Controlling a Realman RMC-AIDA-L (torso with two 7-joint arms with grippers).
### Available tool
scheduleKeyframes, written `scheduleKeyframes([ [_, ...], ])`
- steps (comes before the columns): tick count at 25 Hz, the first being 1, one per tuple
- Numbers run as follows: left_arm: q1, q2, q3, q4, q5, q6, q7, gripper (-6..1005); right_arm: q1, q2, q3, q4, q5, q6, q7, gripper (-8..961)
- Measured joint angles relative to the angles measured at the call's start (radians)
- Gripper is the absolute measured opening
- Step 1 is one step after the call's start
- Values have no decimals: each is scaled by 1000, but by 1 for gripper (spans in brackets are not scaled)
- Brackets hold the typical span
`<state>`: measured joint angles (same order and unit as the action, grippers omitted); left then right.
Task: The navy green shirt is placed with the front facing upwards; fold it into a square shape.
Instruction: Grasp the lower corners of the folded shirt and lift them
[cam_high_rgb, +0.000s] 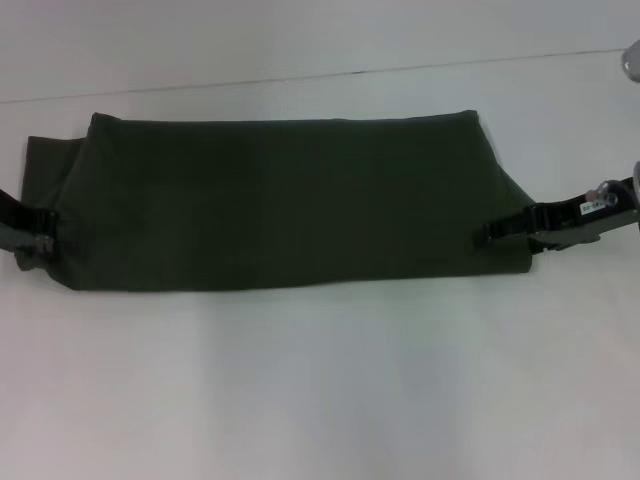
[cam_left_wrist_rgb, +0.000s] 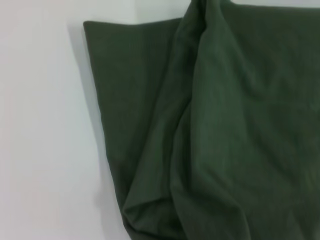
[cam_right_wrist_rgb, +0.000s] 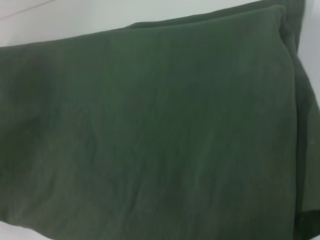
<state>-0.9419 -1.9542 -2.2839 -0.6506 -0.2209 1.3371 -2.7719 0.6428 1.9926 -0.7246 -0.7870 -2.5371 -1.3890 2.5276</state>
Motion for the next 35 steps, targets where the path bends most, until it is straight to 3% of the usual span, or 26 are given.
scheduleKeyframes([
  [15,-3,0,0,-1,0,1,-1,39,31,2,0,65,33,29,-47,944],
  [17,-4,0,0,-1,0,1,-1,39,32,3,-2,70,48,25,-61,864],
  [28,-9,0,0,-1,0,0,-1,39,36,-4,-5,72,47,5,-55,654],
  [35,-5,1,3,-1,0,12,1,39,36,-8,-8,60,10,-16,-29,364],
])
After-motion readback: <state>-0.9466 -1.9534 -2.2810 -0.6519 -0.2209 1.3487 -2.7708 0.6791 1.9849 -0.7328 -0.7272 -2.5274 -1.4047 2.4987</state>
